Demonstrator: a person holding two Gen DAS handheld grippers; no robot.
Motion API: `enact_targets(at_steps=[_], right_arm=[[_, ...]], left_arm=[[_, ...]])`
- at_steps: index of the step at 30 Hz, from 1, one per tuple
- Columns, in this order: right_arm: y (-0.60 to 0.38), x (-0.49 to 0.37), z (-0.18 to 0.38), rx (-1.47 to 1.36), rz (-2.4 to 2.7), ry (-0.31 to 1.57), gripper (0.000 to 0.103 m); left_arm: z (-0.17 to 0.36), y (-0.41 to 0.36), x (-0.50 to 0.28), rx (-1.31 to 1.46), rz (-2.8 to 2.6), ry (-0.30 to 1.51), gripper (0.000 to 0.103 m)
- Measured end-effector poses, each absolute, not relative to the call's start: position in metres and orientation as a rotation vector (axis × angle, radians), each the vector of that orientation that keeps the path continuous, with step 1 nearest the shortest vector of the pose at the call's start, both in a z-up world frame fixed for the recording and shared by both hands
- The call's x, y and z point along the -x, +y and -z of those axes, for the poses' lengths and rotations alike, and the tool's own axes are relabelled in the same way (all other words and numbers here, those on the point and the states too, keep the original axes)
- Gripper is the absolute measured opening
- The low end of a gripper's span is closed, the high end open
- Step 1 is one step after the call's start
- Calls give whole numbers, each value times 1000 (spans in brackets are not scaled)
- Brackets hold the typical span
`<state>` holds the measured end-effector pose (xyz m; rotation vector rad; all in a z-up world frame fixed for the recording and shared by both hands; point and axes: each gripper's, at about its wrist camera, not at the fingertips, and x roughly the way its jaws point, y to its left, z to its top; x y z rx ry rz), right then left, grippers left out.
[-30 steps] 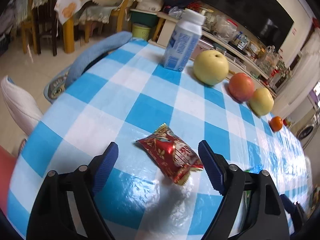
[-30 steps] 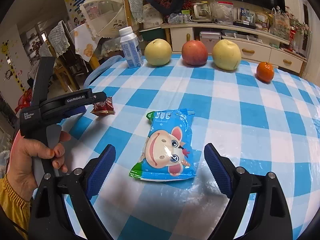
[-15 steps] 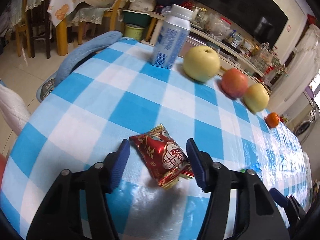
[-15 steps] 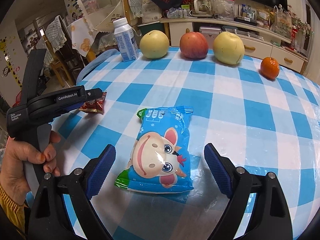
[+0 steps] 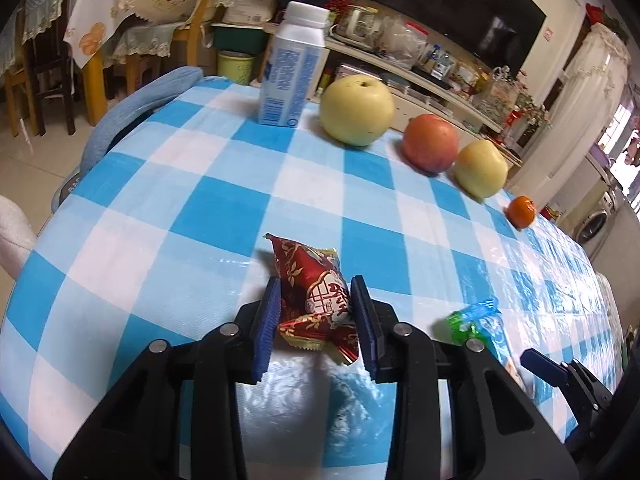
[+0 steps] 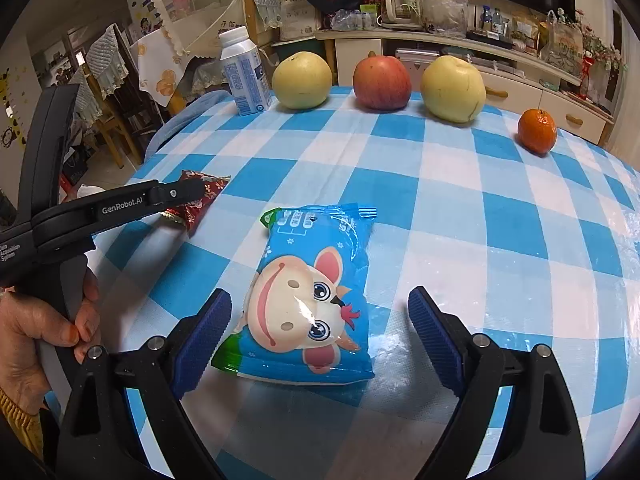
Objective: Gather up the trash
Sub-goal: 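Close left gripper on small red packet while right gripper grasps blue cow packet, then lift both packets and carry them over the pink bucket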
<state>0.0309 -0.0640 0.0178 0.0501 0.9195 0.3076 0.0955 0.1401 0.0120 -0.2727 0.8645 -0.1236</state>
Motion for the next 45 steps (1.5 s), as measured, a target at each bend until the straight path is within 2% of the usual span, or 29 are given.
enact_targets(at_steps=[2,8,10,26,27,34,45], right_arm=[[-65,-32,-16,-57,-304,925,89],[-68,-33,-14,-88,-323,925,72],[-66,-33,-14,-87,-327,925,64],[-67,-23,-19,-69,-332,905,45],[-66,-22,-20,-64,-332,901,41],[-61,-11,-25,-32,-330,865,37],[-52,16,-42,-9,-347,819,37]], left_arm=[[-13,137,-94,272,140,862,32],[-18,133,-87,265,166,851,30],[-20,133,-85,267,171,845,29],[-36,133,-56,262,209,798,29],[-37,133,-54,257,208,795,29],[-45,137,-34,224,201,769,29],[-57,150,-6,198,163,736,29]])
